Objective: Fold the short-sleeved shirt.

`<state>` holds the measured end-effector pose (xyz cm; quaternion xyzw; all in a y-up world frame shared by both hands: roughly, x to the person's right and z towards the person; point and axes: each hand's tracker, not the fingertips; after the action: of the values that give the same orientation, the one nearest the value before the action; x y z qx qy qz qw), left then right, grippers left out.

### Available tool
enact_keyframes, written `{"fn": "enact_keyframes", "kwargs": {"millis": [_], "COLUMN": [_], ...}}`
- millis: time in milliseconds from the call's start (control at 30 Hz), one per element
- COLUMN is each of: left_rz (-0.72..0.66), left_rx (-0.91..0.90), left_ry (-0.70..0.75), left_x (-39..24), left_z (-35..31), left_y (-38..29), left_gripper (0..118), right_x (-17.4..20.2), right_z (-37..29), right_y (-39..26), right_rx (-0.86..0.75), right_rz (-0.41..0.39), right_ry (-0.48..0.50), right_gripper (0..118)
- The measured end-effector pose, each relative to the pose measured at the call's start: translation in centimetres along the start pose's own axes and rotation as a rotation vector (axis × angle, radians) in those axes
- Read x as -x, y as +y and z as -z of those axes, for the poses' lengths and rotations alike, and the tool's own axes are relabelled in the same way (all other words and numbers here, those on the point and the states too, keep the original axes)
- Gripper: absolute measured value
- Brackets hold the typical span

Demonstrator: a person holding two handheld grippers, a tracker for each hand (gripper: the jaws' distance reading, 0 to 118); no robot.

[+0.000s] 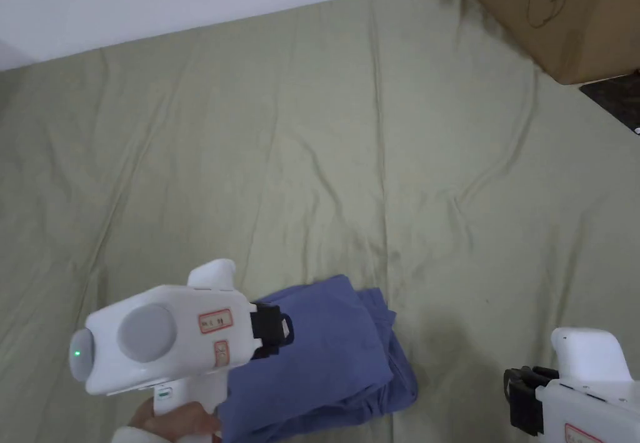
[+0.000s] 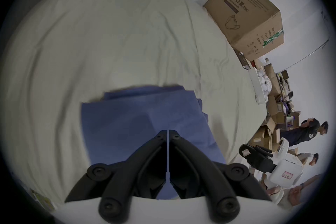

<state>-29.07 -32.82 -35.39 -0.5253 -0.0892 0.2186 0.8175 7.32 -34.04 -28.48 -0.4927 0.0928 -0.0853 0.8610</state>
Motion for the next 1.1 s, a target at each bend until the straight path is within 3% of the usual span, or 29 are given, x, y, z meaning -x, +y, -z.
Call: {"fn": "enact_keyframes", "kwargs": {"millis": [133, 367, 500, 700, 833, 967, 1100], "left_rz": [-0.005, -0.033, 0.045, 0.020, -0.006, -0.117, -0.160], "left_rx": [0.075, 0.145, 0.153, 0.191, 0.108, -0.047, -0.141], "left_ry": [-0.163, -0.190, -0.170, -0.336, -0.303, -0.353, -0.266], "left_x": [-1.4, -3.4, -5.7, -7.4, -5.9, -0.3, 4.6], "left_z": [3.9, 7.8, 8.3, 9.2, 6.1, -0.3, -6.2], "left_y": [-1.2, -2.8, -3.2, -3.5, -3.7, -4.0, -6.0], "left_gripper": [0, 0, 0, 0, 0, 0, 0], "right_x": [0.0, -0.5, -0.4, 0.0, 0.2, 1.3, 3.3], "right_z": [0.0, -0.1, 0.1, 0.1, -0.5, -0.9, -0.7], "right_y": [-0.1, 0.0, -0.1, -0.2, 0.2, 0.5, 1.1], "right_rx": [0.004, 0.011, 0.017, 0.027, 0.017, 0.002, 0.003], "right_rz": [-0.003, 0.008, 0.005, -0.010, -0.017, -0.050, -0.100], "right_ry": [-0.004, -0.018, -0.018, -0.017, -0.020, -0.014, 0.057], "right_gripper": [0, 0, 0, 0, 0, 0, 0]}}
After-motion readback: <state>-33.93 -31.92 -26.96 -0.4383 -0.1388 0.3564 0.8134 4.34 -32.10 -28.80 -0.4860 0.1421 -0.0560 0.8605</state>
